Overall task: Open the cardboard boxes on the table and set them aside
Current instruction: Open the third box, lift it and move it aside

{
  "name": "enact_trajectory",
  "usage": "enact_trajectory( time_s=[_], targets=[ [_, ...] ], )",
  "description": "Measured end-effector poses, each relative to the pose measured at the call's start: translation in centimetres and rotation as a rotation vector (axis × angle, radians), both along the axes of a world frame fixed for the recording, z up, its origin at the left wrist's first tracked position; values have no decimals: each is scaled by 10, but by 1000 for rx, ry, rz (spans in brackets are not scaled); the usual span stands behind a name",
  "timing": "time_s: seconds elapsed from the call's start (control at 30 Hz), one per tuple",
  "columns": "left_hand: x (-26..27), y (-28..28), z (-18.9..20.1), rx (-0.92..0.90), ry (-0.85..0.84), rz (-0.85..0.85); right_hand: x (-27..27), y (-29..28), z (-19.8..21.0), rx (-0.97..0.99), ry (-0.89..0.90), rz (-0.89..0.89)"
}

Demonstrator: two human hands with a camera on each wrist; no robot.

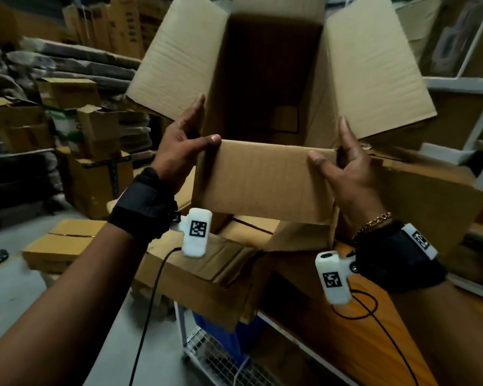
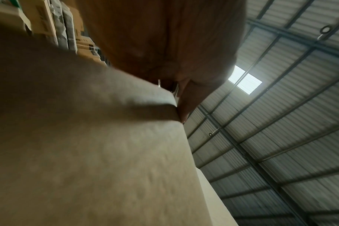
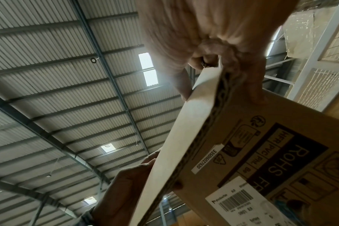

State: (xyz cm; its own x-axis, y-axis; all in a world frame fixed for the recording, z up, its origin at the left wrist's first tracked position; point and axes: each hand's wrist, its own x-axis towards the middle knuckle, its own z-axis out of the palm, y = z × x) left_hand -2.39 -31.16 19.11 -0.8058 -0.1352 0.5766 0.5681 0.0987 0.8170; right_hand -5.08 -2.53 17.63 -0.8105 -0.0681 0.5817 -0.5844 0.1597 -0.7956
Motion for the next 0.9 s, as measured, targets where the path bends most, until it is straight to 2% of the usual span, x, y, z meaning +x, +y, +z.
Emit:
enact_trajectory(
  time_s=[0.27,0.47,0.57,0.63,0.73,0.83,0.9],
  targets=[
    [-87,-64,-19,-17,-129,-111,-33,-67,-30,-45,-147,-165],
    [-123,-95,-31,-27,-274,-110,-52,-105,-43,-66,-250,-207],
    [-135,-105,-45,-67,-402,-145,-59,-115,-58,-34,-352,-219],
    [-138,-104,-66,-150,-514,-147,-61,-119,-73,45,-424,-231],
    [-135,-99,-106,-305,-709,-224,-59,-121,-100,298,-611,-246],
    [-131,-103,-125,-401,-737,-213,-59,-117,-124,593,-685,-274],
    [-130,-103,-126,-414,-726,-226,-59,-117,-126,643,-677,-312]
  ],
)
